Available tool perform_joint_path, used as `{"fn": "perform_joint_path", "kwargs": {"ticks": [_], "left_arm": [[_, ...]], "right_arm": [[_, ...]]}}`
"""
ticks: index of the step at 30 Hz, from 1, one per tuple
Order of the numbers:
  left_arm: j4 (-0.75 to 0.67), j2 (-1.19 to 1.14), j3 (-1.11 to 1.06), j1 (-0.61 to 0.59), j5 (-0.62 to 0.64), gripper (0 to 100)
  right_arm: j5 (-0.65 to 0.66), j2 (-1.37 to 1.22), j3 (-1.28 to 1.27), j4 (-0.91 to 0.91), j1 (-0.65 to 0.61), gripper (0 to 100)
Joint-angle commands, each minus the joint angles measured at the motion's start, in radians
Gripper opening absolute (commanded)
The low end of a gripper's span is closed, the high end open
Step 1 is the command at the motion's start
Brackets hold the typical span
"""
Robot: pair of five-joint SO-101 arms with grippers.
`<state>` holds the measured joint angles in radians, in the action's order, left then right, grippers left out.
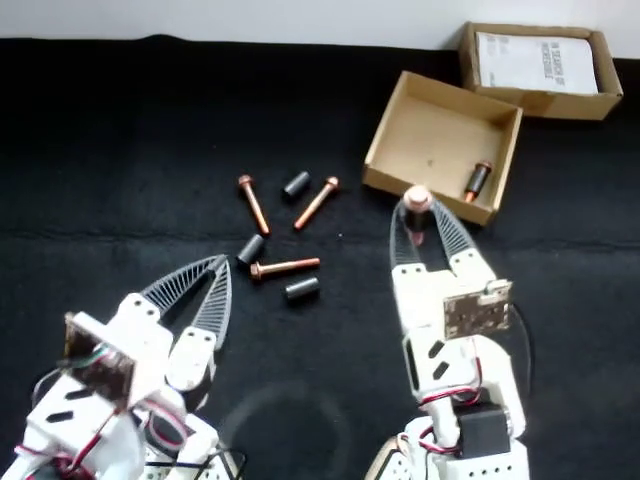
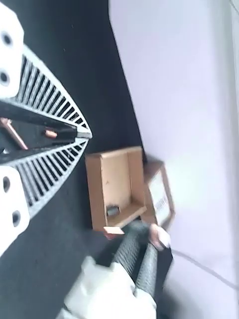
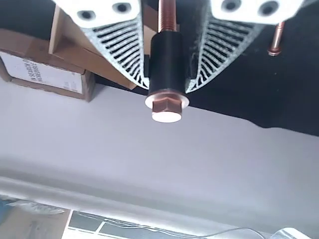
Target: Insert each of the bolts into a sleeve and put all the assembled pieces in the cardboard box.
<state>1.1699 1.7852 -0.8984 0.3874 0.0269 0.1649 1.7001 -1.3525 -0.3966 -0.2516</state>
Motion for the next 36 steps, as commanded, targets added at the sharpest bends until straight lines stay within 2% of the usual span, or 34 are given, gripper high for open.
{"fn": "perform_joint_path", "kwargs": {"ticks": [1,14,17,23,29,34,36], "left_arm": [[0.0,0.031,-0.013,-0.104,0.0,1],[-0.012,0.028,-0.255,-0.414,0.0,1],[-0.051,0.028,-0.332,-0.426,0.0,1],[-0.069,0.028,-0.433,-0.426,0.0,1],[-0.253,0.028,-0.638,-0.426,0.0,1],[-0.488,0.021,-0.8,-0.426,0.0,1],[-0.499,0.022,-0.796,-0.433,0.0,1]], "right_arm": [[0.014,-0.17,0.216,0.022,0.056,0.7],[-0.005,-0.898,0.794,0.016,0.203,0.7],[-0.103,-1.012,0.877,0.015,0.206,0.7],[-0.172,-1.239,1.001,0.013,0.208,0.7],[-0.245,-1.483,1.194,-0.124,0.246,0.7],[-0.313,-1.715,1.509,-0.294,0.289,0.7],[-0.316,-1.813,1.646,-0.34,0.298,0.7]]}}
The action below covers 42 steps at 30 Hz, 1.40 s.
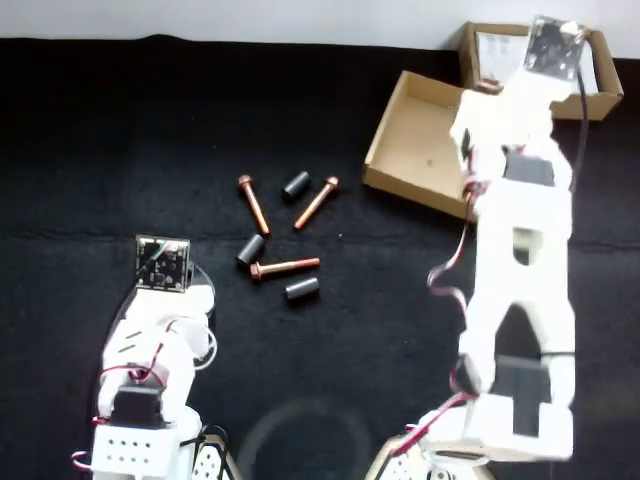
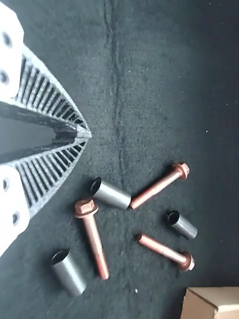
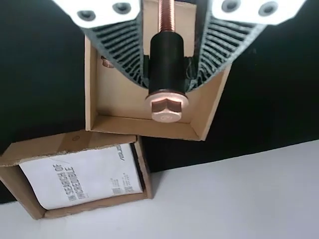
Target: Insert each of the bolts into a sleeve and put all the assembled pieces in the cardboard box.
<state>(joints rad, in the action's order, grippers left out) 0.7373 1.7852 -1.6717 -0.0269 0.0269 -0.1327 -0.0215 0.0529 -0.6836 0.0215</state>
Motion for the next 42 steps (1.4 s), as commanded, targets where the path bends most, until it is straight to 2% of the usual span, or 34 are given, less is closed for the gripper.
{"fn": "perform_joint_path", "kwargs": {"ticks": [1,3,6,11,17,24,30,36,39,42], "left_arm": [[-0.066,0.022,-0.022,-0.028,0.0,1],[-0.049,0.021,-0.024,-0.051,0.0,1],[0.069,0.022,-0.024,-0.065,0.0,1],[0.068,0.022,-0.024,-0.065,0.0,1],[0.069,0.022,-0.024,-0.065,-0.002,1],[0.069,0.024,-0.024,-0.065,-0.002,1],[0.069,0.025,-0.024,-0.065,-0.002,1],[0.071,0.025,-0.024,-0.065,-0.003,1],[0.071,0.025,-0.024,-0.065,-0.003,1],[0.071,0.025,-0.024,-0.065,-0.003,1]], "right_arm": [[-0.018,-0.14,0.306,-0.071,0.033,0.7],[-0.018,-0.243,0.443,-0.113,0.042,0.7],[-0.018,-0.395,0.639,-0.202,0.042,0.7],[-0.02,-0.628,0.9,-0.357,0.033,0.9],[-0.014,-0.82,1.104,-0.452,0.028,0.9],[0.112,-0.908,1.15,-0.46,0.021,1.0],[0.112,-0.94,1.15,-0.466,0.007,15.4],[0.112,-0.934,1.152,-0.469,0.002,15.7],[0.112,-0.917,1.162,-0.55,-0.016,15.7],[0.112,-0.874,1.199,-0.72,-0.048,15.7]]}}
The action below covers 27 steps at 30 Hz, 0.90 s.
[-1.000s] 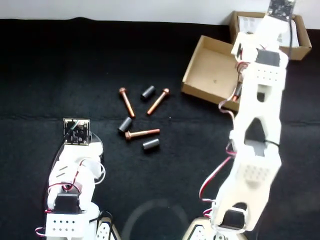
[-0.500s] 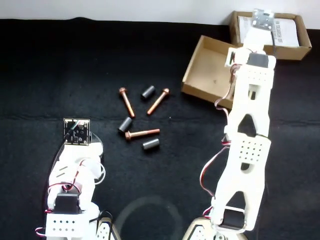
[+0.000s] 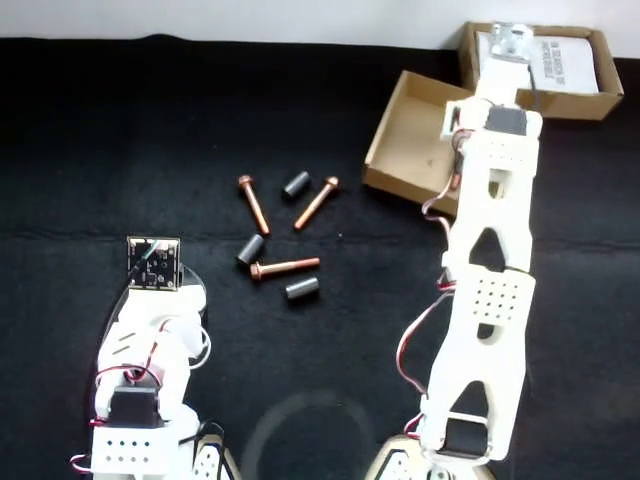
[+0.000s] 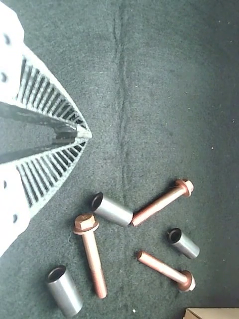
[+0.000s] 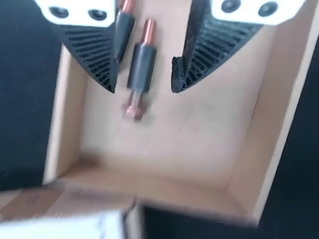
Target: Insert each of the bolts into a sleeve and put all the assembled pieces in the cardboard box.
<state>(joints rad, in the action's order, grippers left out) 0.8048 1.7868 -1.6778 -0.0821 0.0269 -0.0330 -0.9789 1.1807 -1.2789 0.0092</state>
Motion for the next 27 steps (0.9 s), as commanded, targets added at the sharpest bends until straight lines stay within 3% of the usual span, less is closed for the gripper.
{"fn": "perform_joint_path", "kwargs": {"ticks": [1,5,7,10,22,27], "left_arm": [[0.003,0.022,-0.018,-0.01,-0.003,1],[0.003,0.022,-0.018,-0.01,-0.003,1],[0.005,0.022,-0.018,-0.01,-0.003,1],[0.005,0.022,-0.018,-0.013,-0.005,1],[0.006,0.021,-0.018,-0.016,-0.005,1],[0.008,0.021,-0.018,-0.018,-0.005,1]], "right_arm": [[0.012,0.099,0.091,-0.182,-0.05,15.7],[0.035,0.162,0.177,-0.39,-0.12,15.7],[0.14,0.194,0.208,-0.487,-0.177,15.7],[0.209,0.28,0.147,-0.487,-0.225,15.7],[0.578,0.756,-0.636,-0.484,-0.481,15.7],[0.629,0.835,-0.828,-0.481,-0.552,15.7]]}}
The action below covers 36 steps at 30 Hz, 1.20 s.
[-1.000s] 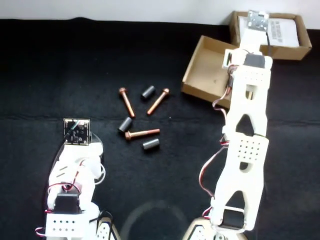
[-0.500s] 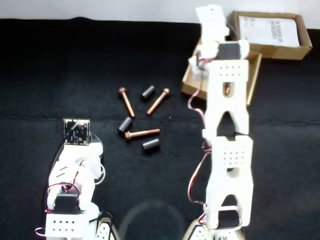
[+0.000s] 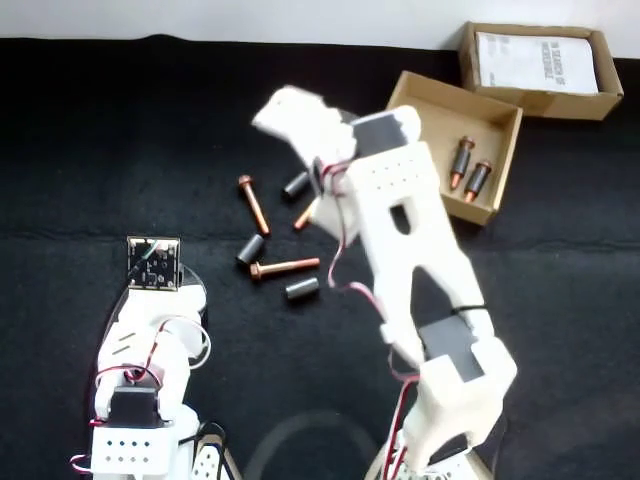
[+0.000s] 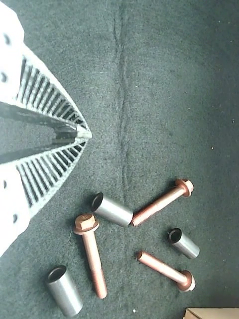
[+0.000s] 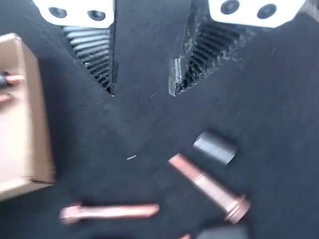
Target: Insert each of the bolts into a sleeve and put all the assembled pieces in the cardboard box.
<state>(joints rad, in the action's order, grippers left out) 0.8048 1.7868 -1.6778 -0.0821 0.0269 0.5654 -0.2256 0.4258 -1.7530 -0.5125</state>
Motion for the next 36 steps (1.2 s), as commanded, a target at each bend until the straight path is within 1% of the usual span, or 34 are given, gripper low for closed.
{"fn": "perform_joint_path", "kwargs": {"ticks": [1,3,5,7,12,16,23,30,36], "left_arm": [[0.008,0.021,-0.018,-0.022,-0.005,1],[0.008,0.021,-0.018,-0.054,-0.005,1],[0.003,0.021,-0.018,-0.088,-0.005,1],[0.003,0.021,-0.018,-0.102,-0.005,1],[0.002,0.022,-0.018,-0.104,-0.005,1],[0.002,0.022,-0.018,-0.104,-0.005,1],[0.002,0.025,-0.018,-0.105,-0.005,1],[-0.034,0.025,-0.018,-0.203,-0.006,1],[-0.034,0.025,-0.018,-0.213,-0.006,1]], "right_arm": [[0.032,0.085,-0.084,-0.007,-0.033,15.6],[0.071,0.088,-0.104,-0.008,-0.048,15.6],[0.173,0.088,-0.151,-0.01,-0.082,15.6],[0.245,0.084,-0.2,-0.01,-0.125,15.6],[0.356,0.079,-0.272,-0.007,-0.194,15.6],[0.414,0.079,-0.288,0.004,-0.203,15.6],[0.473,0.053,-0.305,0.119,-0.2,15.6],[0.474,-0.077,-0.3,0.199,-0.214,15.6],[0.474,-0.145,-0.3,0.282,-0.237,15.6]]}}
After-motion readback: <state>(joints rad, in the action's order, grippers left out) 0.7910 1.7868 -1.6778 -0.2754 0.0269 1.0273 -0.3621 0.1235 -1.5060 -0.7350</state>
